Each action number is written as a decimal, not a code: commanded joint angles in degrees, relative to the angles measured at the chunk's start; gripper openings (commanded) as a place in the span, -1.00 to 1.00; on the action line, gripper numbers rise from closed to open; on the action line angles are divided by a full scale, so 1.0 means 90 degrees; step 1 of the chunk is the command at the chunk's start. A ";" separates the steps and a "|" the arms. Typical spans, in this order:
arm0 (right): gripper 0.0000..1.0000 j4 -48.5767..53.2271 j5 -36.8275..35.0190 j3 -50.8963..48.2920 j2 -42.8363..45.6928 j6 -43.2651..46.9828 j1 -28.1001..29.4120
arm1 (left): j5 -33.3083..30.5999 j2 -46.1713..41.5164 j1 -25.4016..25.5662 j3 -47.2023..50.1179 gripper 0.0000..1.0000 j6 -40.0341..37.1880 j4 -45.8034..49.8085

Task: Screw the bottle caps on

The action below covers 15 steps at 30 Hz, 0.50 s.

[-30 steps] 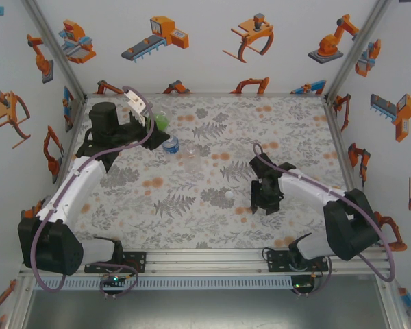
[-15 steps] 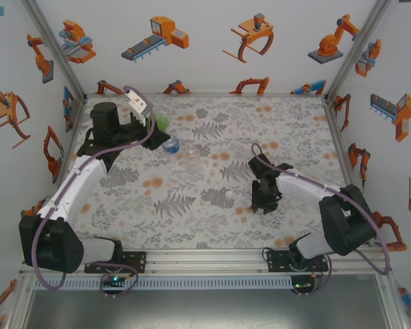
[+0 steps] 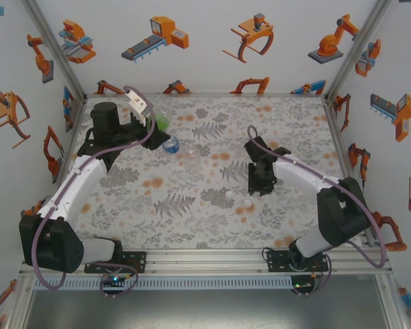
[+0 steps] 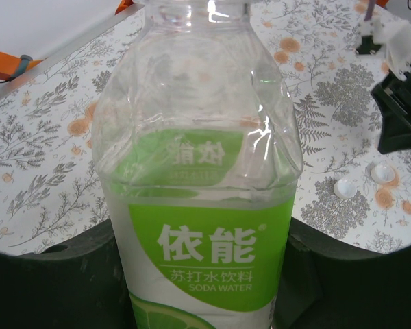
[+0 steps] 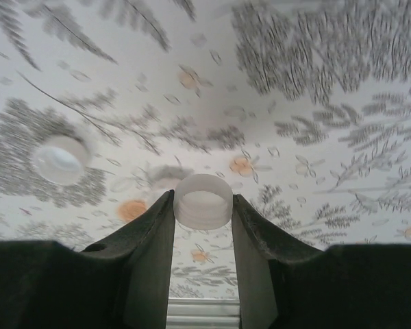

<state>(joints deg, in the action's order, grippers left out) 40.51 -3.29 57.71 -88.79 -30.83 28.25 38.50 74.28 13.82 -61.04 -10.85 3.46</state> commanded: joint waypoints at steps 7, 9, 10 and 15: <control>-0.30 0.0137 0.0366 0.2029 -0.1821 0.0593 -0.0053 | 0.0039 -0.0024 -0.0008 -0.0001 -0.98 0.0004 -0.0028; -0.29 0.0150 0.0481 0.2488 -0.2242 0.0629 -0.0053 | 0.0039 -0.0037 0.0004 0.0006 -0.98 -0.0004 -0.0016; -0.29 0.0160 0.0507 0.2639 -0.2387 0.0656 -0.0055 | 0.0028 -0.0031 0.0006 0.0002 -0.98 -0.0015 -0.0013; -0.29 0.0289 0.0460 0.3126 -0.2915 0.0765 -0.0058 | -0.0003 -0.0069 0.0011 -0.0025 -0.98 -0.0064 0.0067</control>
<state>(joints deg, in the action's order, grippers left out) 40.66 0.64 83.59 -113.97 -25.45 28.14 38.39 74.28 13.85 -61.04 -10.87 3.79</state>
